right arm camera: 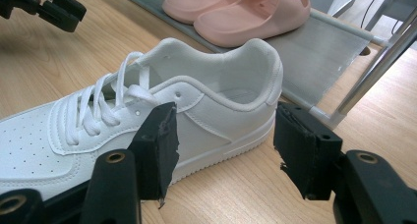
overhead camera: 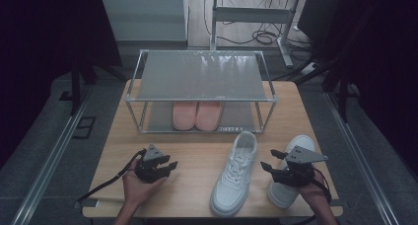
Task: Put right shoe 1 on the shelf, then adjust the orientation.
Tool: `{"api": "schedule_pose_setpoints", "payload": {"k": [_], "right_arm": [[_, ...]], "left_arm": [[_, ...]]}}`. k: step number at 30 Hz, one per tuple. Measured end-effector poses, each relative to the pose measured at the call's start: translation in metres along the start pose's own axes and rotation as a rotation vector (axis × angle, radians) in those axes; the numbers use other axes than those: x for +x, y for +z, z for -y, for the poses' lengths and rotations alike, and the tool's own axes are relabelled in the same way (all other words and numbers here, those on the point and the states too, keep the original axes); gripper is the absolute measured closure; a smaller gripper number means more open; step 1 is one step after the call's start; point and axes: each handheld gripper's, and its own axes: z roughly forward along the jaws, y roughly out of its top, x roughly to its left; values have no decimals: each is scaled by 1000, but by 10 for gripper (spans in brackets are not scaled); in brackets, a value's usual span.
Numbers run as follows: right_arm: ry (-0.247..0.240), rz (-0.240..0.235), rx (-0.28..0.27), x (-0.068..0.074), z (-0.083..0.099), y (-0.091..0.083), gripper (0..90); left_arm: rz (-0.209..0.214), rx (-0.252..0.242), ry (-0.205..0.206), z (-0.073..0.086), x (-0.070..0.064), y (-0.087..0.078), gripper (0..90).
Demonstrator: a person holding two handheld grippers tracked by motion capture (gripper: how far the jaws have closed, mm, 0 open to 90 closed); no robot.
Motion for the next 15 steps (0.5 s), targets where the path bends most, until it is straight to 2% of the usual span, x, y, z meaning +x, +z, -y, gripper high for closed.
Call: {"api": "schedule_pose_setpoints", "payload": {"k": [7, 10, 13, 15], "right_arm": [[0, -13, -17, 1, -2, -3, 426], [-3, -25, -16, 3, -4, -5, 427], [1, -41, -17, 7, -7, -7, 474], [13, -50, -24, 9, -9, -8, 511]], "left_arm": [[-6, 12, 1, 3, -3, -4, 521], [13, 9, -19, 5, -2, -6, 514], [10, 9, -39, 10, 5, -10, 504], [-4, 15, -38, 10, 6, -11, 497]]}}
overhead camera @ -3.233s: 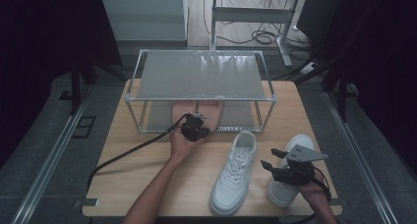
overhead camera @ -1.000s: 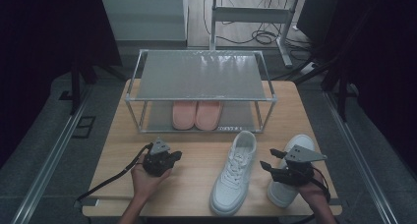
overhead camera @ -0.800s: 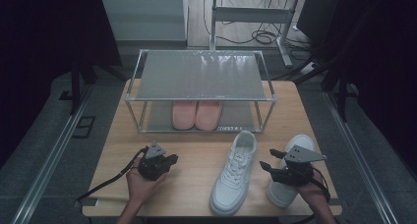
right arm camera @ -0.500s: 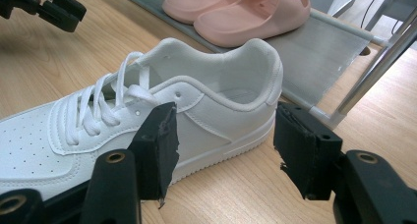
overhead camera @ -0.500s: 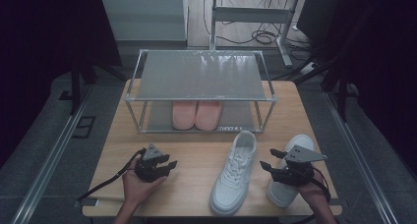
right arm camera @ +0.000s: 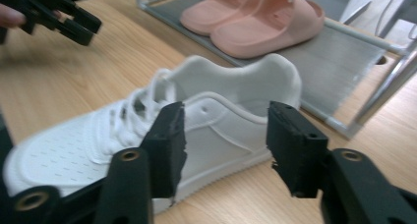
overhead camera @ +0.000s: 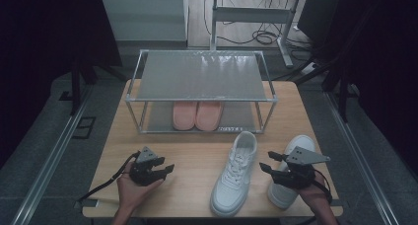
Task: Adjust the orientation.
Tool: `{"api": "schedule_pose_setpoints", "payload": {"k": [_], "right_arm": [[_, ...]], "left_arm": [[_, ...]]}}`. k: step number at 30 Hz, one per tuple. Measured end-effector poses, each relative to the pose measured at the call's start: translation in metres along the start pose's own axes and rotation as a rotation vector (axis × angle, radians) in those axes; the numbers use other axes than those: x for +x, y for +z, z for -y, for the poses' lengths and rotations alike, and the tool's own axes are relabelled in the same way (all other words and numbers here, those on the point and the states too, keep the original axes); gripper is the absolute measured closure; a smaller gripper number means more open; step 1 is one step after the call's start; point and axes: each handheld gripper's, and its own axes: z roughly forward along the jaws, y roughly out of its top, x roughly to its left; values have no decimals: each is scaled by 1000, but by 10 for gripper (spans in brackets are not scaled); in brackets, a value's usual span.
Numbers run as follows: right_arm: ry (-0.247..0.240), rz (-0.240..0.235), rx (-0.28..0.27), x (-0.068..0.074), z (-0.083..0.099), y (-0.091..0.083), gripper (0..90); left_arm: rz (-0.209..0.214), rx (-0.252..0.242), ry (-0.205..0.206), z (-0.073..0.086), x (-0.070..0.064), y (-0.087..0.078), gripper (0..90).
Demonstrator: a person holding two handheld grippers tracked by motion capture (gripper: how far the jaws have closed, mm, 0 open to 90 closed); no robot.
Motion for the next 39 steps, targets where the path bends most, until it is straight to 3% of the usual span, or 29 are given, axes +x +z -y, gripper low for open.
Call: {"api": "schedule_pose_setpoints", "payload": {"k": [2, 8, 13, 21, 27, 31, 39], "right_arm": [[-3, -21, -1, 5, -2, -1, 543], [-58, -88, 30, 25, -7, -3, 730], [-78, -109, 45, 41, -11, -4, 845], [-100, -105, 109, 68, 5, -3, 894], [-133, -154, 168, 87, 17, 14, 900], [-133, -156, 213, 93, 23, 26, 900], [-143, -181, 246, 95, 31, 36, 900]], "left_arm": [[19, -15, -19, 1, 2, -2, 494], [15, -12, -30, 2, 3, -4, 492], [25, -12, -34, 2, 3, -6, 492], [29, -8, -52, 1, 3, -6, 492], [38, 9, -56, 3, 0, 0, 491], [35, 9, -56, 3, 0, -2, 491], [42, 9, -62, 3, 0, -2, 490]]}}
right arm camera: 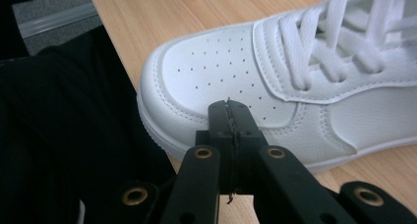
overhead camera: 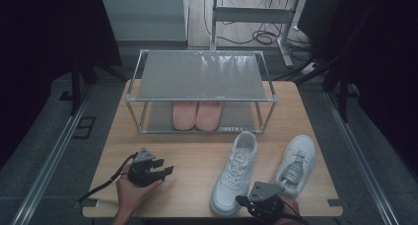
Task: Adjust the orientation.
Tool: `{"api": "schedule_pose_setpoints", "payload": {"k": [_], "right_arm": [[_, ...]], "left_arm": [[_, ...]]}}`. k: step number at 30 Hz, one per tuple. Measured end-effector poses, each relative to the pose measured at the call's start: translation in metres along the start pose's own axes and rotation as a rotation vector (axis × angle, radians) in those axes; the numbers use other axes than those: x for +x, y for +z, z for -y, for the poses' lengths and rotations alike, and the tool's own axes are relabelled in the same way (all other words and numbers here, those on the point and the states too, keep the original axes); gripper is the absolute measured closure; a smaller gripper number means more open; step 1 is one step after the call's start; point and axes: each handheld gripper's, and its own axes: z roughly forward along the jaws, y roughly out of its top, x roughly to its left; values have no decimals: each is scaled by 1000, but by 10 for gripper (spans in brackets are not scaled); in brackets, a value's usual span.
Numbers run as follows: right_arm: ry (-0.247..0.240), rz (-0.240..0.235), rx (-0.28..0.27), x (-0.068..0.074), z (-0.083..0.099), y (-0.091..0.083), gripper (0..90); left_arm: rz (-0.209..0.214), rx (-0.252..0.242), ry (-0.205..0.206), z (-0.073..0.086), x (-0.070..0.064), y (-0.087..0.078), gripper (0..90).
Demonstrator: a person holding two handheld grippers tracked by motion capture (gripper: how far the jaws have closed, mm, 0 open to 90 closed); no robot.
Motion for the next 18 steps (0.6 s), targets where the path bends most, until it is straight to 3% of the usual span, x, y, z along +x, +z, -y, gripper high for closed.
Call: {"api": "schedule_pose_setpoints", "payload": {"k": [9, 18], "right_arm": [[6, -29, -4, -4, 0, 3, 900], [-7, -53, -16, -5, -17, 22, 900]], "left_arm": [[3, 8, -3, 0, 1, 1, 483], [5, 17, 0, 0, 1, 2, 480]]}}
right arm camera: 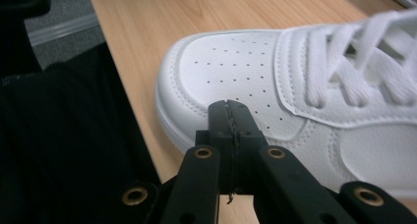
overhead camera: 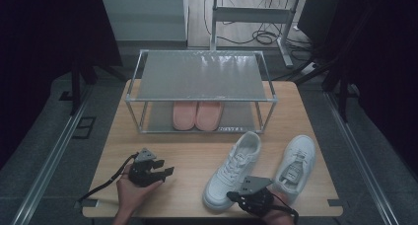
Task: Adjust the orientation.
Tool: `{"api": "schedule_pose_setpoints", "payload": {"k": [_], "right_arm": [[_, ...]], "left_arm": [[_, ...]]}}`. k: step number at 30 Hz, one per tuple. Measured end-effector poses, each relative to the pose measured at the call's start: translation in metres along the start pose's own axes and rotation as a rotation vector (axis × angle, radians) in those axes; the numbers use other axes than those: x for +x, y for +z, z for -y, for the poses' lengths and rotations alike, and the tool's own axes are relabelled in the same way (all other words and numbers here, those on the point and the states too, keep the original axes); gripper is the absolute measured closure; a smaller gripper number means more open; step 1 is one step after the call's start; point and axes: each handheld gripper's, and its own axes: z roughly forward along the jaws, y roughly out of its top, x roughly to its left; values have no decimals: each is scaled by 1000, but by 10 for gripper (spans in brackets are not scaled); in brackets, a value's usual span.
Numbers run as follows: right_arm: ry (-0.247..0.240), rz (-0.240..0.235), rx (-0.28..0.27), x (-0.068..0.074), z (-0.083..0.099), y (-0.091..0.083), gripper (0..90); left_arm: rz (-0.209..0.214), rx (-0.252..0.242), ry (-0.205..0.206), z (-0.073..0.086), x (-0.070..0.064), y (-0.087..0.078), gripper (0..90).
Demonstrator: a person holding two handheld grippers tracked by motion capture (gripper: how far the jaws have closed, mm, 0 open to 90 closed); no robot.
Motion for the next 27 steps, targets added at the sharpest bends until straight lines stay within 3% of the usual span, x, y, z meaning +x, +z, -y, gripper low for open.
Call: {"api": "schedule_pose_setpoints", "payload": {"k": [14, 27], "right_arm": [[67, -18, -37, -16, -28, 36, 900], [77, -6, -48, -25, -42, 52, 900]], "left_arm": [[5, 16, 1, 1, 0, 2, 475], [3, 23, 0, 2, 1, 3, 474]]}}
